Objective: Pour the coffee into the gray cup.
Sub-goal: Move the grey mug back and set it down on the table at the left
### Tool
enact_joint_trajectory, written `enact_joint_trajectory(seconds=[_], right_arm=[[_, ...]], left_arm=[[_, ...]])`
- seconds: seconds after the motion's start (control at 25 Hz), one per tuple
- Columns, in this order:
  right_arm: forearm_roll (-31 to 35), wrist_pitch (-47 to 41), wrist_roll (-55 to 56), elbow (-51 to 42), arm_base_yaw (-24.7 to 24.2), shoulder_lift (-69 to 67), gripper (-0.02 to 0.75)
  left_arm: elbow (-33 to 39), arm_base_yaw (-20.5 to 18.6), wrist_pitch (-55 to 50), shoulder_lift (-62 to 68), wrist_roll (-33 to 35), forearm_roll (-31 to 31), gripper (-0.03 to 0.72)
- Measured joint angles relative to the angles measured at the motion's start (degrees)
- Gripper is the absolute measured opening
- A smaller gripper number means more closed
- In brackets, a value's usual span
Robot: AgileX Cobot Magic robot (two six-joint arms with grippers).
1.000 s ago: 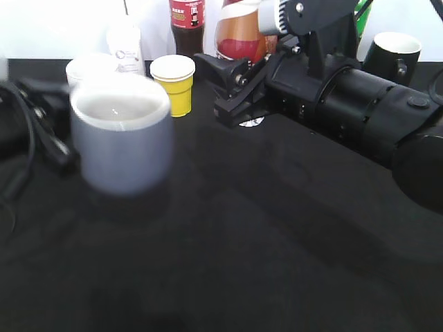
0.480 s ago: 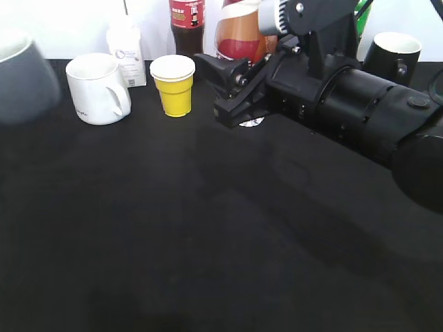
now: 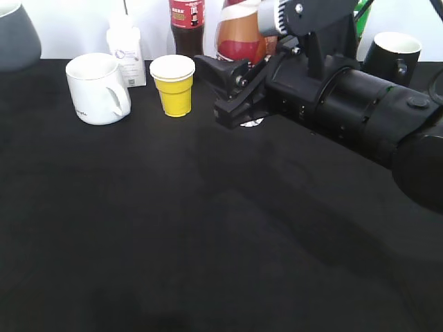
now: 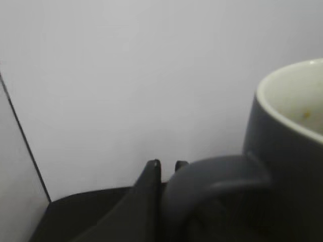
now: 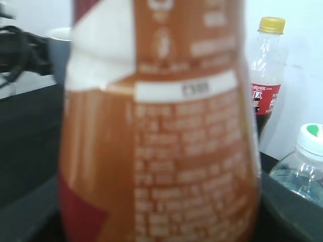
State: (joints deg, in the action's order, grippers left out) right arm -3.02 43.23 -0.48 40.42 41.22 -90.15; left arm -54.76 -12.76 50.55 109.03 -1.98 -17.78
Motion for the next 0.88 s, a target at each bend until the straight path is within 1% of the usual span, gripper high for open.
enact_joint_trajectory(seconds=[0.08,0.2,0.32,0.48,0.56,0.68,0.8,0.88], right_arm=[[0.0,0.0,0.1,0.0,0.0,0.0,0.528],[0.0,-0.3,0.5,0.0,0.0,0.0,0.528],[0.0,-2.5,0.5,0.0,0.0,0.0,0.528],[0.0,-2.5,0.5,0.0,0.0,0.0,0.528],[0.0,-2.5,0.5,0.0,0.0,0.0,0.528],[0.0,-2.6,0.5,0.0,0.0,0.0,0.528],[0.0,-2.6,0.5,0.0,0.0,0.0,0.528],[0.0,-2.6,0.5,0.0,0.0,0.0,0.528]], left_arm=[[-4.5,0.3,-1.7,4.0,0.0,-0.1,0.05],[-10.4,2.2,-3.0,10.2,0.0,-0.1,0.05],[-15.9,3.6,-3.9,15.4,0.0,-0.3,0.05],[-22.3,3.6,-6.1,21.1,-0.8,-0.4,0.05],[-24.3,4.6,-6.5,23.2,-1.1,-0.2,0.05],[-24.7,6.9,-6.5,24.3,-1.5,-0.5,0.05],[-24.7,6.6,-6.5,24.3,-1.7,-0.2,0.05],[-24.7,6.5,-5.9,24.3,0.0,-0.6,0.05]])
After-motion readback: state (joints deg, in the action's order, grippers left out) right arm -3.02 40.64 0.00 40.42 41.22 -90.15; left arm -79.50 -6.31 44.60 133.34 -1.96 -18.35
